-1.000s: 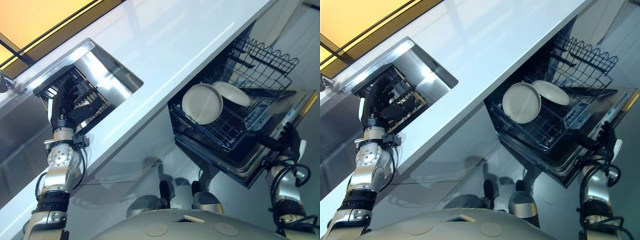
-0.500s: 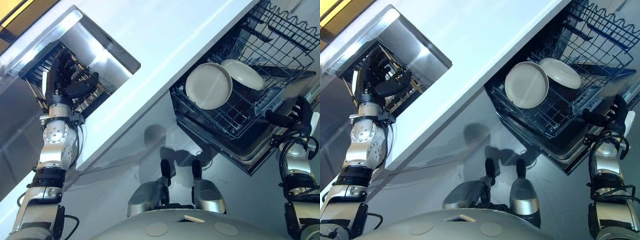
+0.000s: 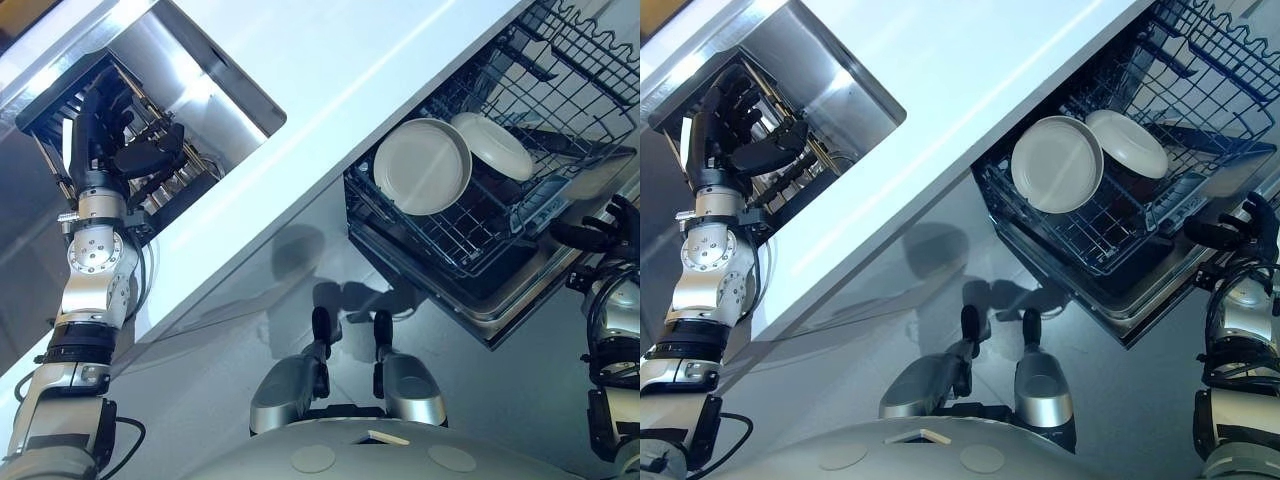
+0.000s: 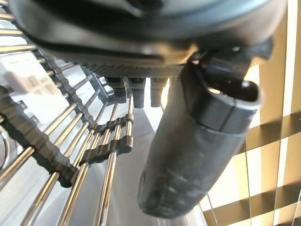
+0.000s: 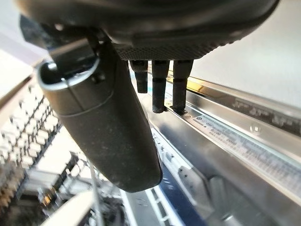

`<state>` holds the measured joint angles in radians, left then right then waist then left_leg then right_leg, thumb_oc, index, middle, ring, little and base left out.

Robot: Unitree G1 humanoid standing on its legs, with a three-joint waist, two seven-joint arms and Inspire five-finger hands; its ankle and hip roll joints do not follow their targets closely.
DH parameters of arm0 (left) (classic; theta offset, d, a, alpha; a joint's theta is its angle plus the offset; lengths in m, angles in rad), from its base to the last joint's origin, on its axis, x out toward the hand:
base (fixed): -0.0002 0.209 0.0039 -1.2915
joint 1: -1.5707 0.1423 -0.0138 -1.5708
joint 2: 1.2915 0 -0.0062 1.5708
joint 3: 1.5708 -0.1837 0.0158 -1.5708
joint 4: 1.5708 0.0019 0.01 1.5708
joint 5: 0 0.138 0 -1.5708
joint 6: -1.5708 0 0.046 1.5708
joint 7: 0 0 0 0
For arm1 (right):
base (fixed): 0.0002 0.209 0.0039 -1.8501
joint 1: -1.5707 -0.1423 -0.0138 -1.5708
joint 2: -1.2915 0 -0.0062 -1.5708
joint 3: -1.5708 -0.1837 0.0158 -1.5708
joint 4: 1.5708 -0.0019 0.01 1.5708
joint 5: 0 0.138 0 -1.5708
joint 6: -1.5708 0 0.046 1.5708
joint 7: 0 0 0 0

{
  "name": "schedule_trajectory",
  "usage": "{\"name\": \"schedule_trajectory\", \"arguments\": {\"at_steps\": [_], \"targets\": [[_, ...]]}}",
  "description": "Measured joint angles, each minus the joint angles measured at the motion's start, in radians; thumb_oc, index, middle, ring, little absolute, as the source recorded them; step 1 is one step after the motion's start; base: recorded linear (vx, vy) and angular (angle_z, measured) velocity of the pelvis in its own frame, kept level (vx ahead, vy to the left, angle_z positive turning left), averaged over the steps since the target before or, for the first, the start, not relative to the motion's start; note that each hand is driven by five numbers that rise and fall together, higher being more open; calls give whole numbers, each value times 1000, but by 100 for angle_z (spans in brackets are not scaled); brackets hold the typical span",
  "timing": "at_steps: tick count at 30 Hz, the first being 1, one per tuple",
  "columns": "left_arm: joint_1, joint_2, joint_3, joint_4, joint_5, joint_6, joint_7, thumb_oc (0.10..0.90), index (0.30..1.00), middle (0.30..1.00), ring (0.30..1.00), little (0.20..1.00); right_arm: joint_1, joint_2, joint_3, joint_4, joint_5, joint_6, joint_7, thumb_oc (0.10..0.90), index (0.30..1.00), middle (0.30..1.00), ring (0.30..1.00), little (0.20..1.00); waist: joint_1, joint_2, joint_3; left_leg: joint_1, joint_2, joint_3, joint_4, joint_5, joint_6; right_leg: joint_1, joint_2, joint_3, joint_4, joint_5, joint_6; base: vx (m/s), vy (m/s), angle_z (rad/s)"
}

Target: Pick up plates and place into dishwasher.

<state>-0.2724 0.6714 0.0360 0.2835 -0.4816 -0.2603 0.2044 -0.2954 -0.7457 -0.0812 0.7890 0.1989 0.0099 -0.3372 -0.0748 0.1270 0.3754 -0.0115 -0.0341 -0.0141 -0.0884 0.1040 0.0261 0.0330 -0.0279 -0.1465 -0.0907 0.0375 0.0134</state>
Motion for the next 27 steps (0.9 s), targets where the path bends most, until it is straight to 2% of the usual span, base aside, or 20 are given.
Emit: {"name": "schedule_trajectory", "arguments": {"at_steps": [2, 6, 10, 15, 16, 20, 27], "targets": [[2, 0, 1, -6, 1, -6, 1, 800, 900, 900, 900, 900, 17, 31, 15, -66, -44, 58, -96, 800, 900, 900, 900, 900, 2, 0, 4, 0, -1, -2, 0, 0, 0, 0, -1, -1, 0, 0, -1, 19, 45, 1], [1, 0, 12, -8, 2, -12, 1, 800, 900, 900, 900, 900, 55, 69, 8, -137, -67, 76, -151, 800, 900, 900, 900, 900, 3, 0, 15, 1, -3, -2, 0, 0, 0, 2, -2, -1, 0, 1, -1, 24, 55, 1], [14, -13, 41, -32, 5, -12, 1, 800, 900, 900, 900, 900, 107, 102, -27, -195, -141, 90, -134, 800, 900, 900, 900, 900, 5, -9, 21, 8, -3, 0, 0, -1, 0, 8, -1, -1, 0, 1, -1, 30, 42, 0], [42, -34, 66, -47, 6, -12, 2, 800, 900, 900, 900, 900, 146, 102, -47, -241, -192, 147, -118, 800, 900, 900, 900, 900, 18, -20, 28, 39, -1, 7, 0, -9, 2, 35, 1, 3, 0, 1, -1, 19, 23, -3], [60, -46, 87, -55, 9, -12, 3, 800, 900, 900, 900, 900, 169, 109, -78, -296, -192, 159, -118, 800, 900, 900, 900, 900, 18, -23, 30, 49, -1, 10, 0, -13, 4, 43, 1, 8, 0, 0, 0, 28, 67, -15], [88, -73, 135, -64, 10, -13, 8, 800, 900, 900, 900, 900, 201, 112, -144, -398, -214, 160, -117, 800, 900, 900, 900, 900, 17, -36, 35, 74, -3, 27, 0, -17, 8, 59, -1, 30, 0, 1, 0, 14, 51, -15], [119, -73, 150, -64, 10, -14, 6, 800, 900, 900, 900, 900, 222, 131, -150, -427, -242, 134, -86, 800, 900, 900, 900, 900, 11, -71, 4, 93, -2, 40, -1, -23, 7, 70, 0, 52, 0, 1, 0, 10, 44, -9]]}}
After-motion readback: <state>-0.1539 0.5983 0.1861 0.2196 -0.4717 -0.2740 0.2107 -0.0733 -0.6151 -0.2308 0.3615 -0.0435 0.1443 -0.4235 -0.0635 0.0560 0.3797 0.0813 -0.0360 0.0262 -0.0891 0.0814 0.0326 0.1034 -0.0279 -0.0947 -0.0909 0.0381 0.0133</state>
